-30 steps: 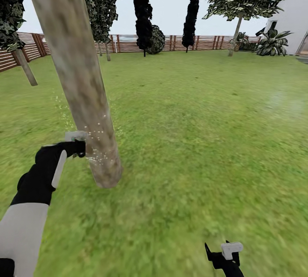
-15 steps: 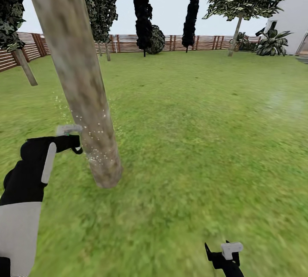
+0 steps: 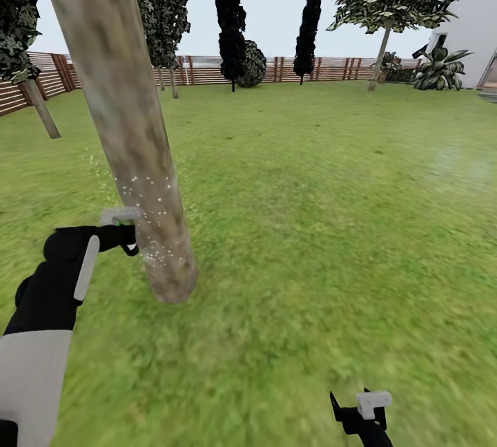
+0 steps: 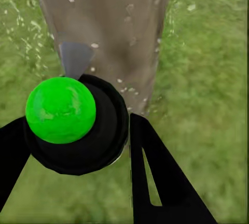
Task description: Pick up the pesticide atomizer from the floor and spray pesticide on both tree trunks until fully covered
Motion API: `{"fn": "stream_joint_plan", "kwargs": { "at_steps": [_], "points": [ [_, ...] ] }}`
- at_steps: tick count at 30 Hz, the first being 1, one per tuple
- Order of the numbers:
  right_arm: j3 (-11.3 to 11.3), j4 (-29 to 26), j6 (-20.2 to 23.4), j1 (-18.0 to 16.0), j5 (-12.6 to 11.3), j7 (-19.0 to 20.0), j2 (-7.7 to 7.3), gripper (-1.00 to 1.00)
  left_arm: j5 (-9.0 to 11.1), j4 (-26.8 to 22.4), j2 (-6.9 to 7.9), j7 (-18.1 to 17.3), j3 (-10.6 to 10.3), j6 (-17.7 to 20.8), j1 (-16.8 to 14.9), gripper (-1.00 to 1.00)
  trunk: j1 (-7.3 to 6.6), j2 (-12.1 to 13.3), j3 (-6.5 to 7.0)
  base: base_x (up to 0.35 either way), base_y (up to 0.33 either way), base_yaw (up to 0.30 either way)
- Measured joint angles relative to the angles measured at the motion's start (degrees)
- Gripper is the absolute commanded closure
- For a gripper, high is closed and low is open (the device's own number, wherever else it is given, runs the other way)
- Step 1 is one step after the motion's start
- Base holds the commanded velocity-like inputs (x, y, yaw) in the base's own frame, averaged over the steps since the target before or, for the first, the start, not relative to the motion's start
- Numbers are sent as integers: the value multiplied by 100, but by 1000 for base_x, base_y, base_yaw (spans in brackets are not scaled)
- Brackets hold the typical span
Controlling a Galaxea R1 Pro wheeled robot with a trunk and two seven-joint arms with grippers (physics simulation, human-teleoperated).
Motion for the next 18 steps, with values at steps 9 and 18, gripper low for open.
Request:
{"fn": "stream_joint_plan", "kwargs": {
  "at_steps": [9, 18],
  "points": [
    [0, -2, 0, 0, 0, 0, 0, -100, -111, -40, -232, 30, -379, 114, -539, 100, 0, 0, 0, 0, 0, 0],
    [0, -1, 0, 0, 0, 0, 0, -100, -43, 313, -176, 84, -345, -943, 961, 100, 1, 0, -1, 0, 0, 0]
  ]
}}
